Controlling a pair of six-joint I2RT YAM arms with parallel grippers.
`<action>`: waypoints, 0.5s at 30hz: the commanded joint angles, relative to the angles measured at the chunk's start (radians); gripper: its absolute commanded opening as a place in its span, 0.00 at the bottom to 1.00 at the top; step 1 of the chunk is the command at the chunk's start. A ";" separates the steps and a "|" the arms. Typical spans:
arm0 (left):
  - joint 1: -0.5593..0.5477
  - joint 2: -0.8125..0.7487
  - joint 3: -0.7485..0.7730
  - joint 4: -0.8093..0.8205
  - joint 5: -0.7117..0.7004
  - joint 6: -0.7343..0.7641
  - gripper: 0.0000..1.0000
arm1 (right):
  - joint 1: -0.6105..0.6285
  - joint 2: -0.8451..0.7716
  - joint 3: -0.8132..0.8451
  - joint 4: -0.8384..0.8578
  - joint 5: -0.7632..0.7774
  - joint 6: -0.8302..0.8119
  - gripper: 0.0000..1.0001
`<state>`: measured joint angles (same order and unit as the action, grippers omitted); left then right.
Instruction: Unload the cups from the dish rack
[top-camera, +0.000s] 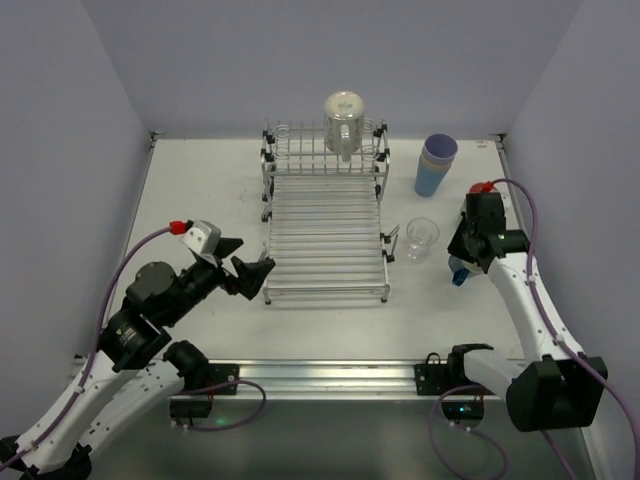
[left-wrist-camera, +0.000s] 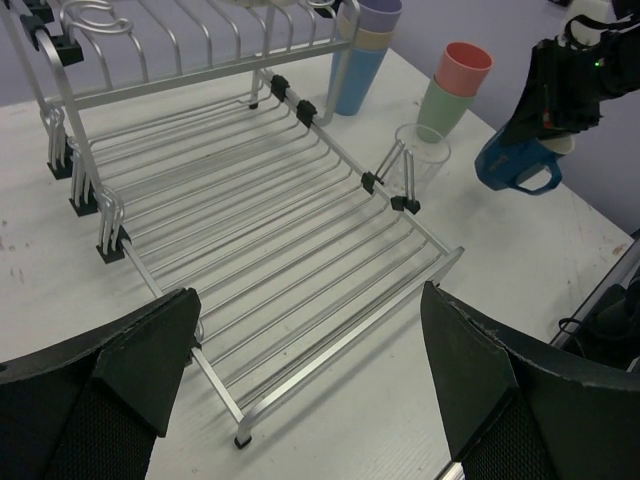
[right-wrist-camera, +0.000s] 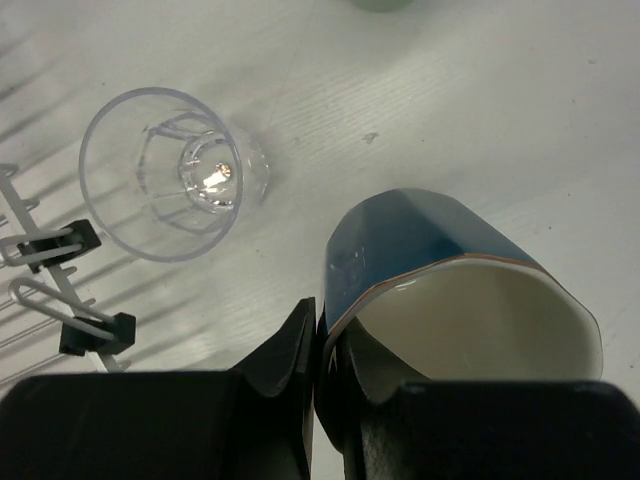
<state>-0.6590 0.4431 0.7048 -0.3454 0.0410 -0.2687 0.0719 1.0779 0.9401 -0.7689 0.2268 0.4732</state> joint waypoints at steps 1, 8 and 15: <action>-0.024 -0.007 -0.002 -0.007 -0.021 0.023 1.00 | -0.026 0.074 0.031 0.195 -0.046 -0.067 0.00; -0.030 0.003 -0.004 -0.012 -0.032 0.020 1.00 | -0.053 0.243 0.028 0.272 -0.067 -0.097 0.00; -0.027 0.038 -0.002 -0.014 -0.035 0.020 1.00 | -0.058 0.309 0.011 0.278 -0.064 -0.104 0.03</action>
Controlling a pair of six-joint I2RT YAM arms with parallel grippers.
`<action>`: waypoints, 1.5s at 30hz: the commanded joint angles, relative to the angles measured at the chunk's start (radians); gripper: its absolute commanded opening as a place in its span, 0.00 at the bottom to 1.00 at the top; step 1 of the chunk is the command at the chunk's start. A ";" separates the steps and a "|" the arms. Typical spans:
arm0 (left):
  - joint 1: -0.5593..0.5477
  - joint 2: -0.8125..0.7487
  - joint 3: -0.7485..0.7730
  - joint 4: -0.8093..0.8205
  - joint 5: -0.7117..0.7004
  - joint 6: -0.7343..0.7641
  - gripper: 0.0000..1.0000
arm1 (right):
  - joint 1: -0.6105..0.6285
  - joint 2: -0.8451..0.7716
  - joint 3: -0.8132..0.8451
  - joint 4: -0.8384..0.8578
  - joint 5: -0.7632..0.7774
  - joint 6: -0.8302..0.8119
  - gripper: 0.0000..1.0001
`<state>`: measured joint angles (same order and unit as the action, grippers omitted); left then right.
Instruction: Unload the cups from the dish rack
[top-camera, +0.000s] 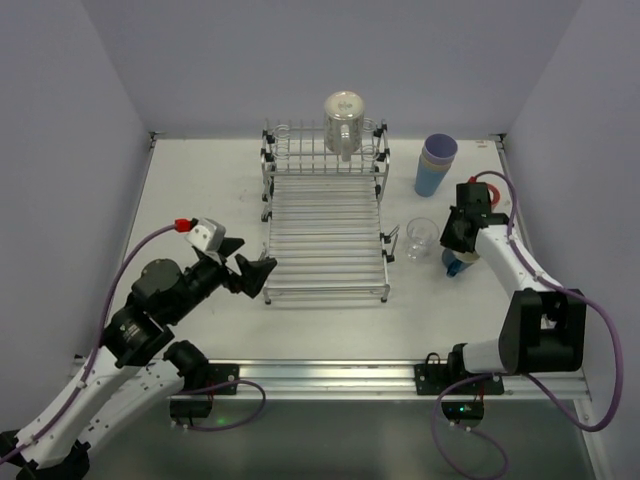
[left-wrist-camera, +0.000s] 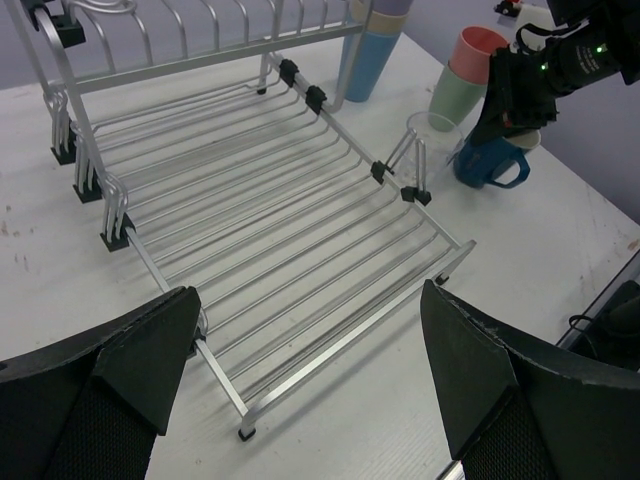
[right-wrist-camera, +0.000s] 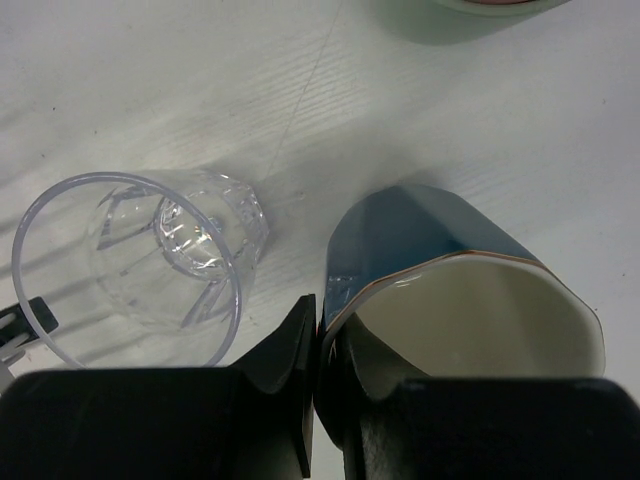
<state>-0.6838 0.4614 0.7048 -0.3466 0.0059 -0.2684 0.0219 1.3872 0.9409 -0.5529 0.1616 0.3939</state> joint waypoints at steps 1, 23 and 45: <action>0.000 0.026 -0.001 -0.012 -0.001 0.021 1.00 | -0.008 -0.002 0.006 0.059 -0.002 -0.024 0.12; 0.004 0.540 0.387 0.205 0.006 -0.172 1.00 | -0.002 -0.700 -0.079 0.090 -0.379 0.034 0.73; -0.034 1.263 1.022 0.261 -0.241 -0.095 0.76 | 0.082 -0.886 -0.294 0.346 -0.705 0.157 0.73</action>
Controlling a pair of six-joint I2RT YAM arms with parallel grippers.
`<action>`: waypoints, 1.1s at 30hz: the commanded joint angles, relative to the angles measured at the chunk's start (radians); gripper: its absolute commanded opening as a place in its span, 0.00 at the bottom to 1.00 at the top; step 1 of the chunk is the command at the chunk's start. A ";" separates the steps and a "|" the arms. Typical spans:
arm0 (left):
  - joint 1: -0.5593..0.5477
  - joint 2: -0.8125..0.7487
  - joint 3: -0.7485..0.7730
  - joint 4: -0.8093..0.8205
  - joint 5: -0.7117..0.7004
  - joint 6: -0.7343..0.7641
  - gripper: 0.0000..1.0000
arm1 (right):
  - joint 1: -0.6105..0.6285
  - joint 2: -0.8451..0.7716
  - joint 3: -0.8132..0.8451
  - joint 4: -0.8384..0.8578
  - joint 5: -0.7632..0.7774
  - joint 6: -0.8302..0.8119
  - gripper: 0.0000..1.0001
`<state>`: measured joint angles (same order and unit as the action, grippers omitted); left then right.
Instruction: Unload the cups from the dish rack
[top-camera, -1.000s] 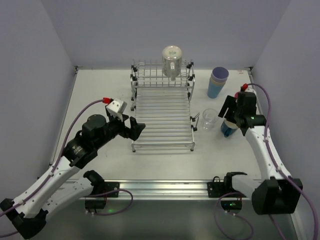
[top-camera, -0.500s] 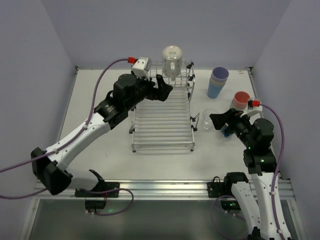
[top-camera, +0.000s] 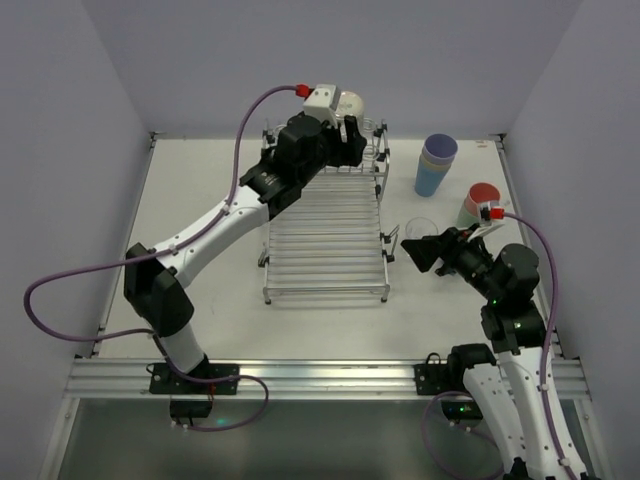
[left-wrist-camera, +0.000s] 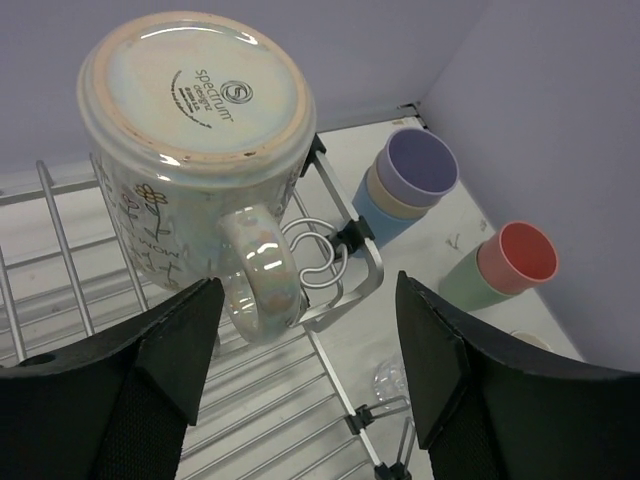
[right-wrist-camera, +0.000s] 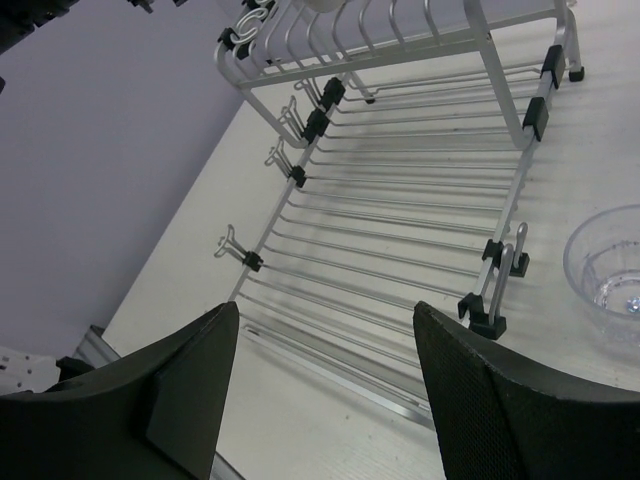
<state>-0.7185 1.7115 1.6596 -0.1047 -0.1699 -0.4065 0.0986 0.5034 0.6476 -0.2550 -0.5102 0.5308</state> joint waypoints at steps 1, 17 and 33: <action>0.001 0.037 0.095 0.014 -0.068 0.060 0.73 | 0.007 -0.002 0.001 0.048 -0.033 0.018 0.73; 0.002 0.123 0.117 0.032 -0.100 0.098 0.48 | 0.009 -0.014 0.000 0.036 -0.034 0.011 0.73; 0.016 -0.022 -0.130 0.247 -0.206 0.201 0.00 | 0.009 -0.002 -0.002 0.062 -0.062 0.029 0.73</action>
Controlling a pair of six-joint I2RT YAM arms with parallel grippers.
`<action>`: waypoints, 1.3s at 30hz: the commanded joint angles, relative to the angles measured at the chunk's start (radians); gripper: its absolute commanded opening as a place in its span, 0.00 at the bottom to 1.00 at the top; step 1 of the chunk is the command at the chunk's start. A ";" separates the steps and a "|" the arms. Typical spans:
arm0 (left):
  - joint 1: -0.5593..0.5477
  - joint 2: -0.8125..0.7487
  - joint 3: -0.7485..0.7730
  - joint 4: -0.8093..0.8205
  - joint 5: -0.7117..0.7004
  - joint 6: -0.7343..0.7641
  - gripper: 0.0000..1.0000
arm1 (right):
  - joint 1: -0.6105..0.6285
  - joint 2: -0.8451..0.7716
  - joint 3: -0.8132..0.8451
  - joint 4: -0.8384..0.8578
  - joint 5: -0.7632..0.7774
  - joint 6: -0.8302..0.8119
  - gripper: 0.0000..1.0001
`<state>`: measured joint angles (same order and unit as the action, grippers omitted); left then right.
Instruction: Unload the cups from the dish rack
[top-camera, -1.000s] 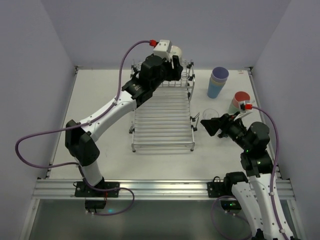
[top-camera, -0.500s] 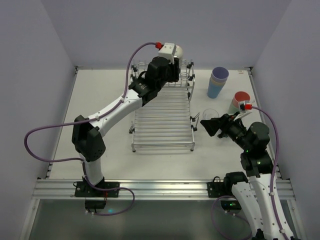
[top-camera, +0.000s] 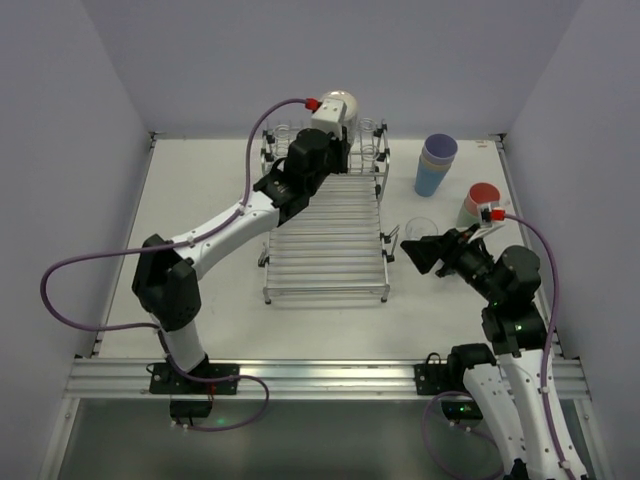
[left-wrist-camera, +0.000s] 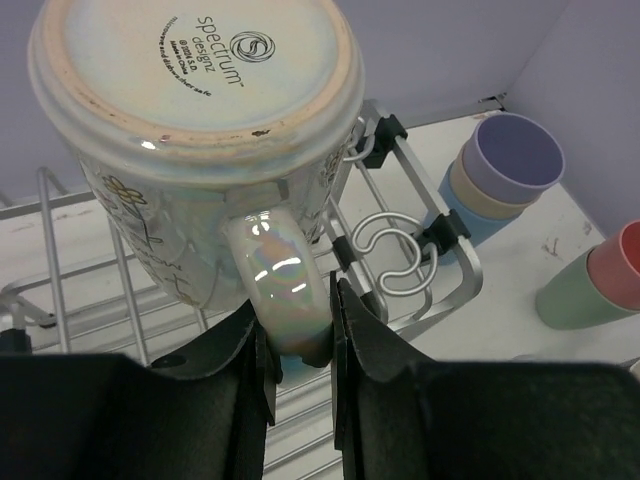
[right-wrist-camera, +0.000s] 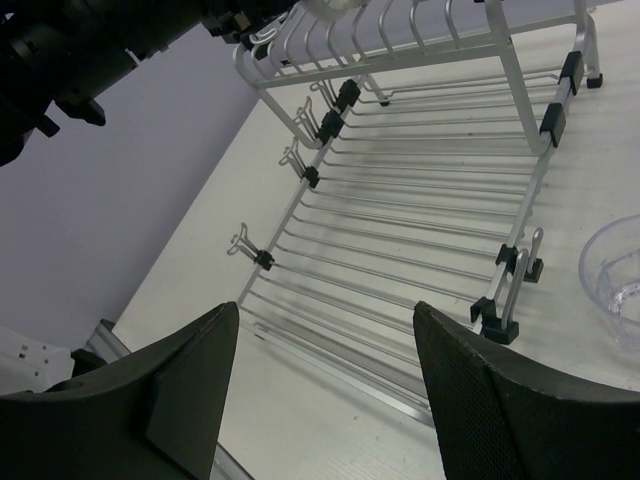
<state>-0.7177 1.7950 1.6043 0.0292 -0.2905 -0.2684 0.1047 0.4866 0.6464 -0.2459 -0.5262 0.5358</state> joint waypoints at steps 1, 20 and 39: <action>0.018 -0.123 -0.096 0.129 -0.082 0.073 0.00 | 0.003 0.020 -0.001 0.063 -0.057 0.030 0.73; 0.049 -0.301 -0.268 0.411 0.096 0.212 0.00 | 0.130 0.240 0.024 0.375 -0.035 0.138 0.73; 0.049 -0.378 -0.218 0.439 0.261 0.032 0.00 | 0.210 0.354 0.045 0.533 -0.011 0.151 0.73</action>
<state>-0.6697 1.5288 1.3109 0.2794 -0.0837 -0.1669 0.2886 0.8280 0.6552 0.1688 -0.5667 0.6743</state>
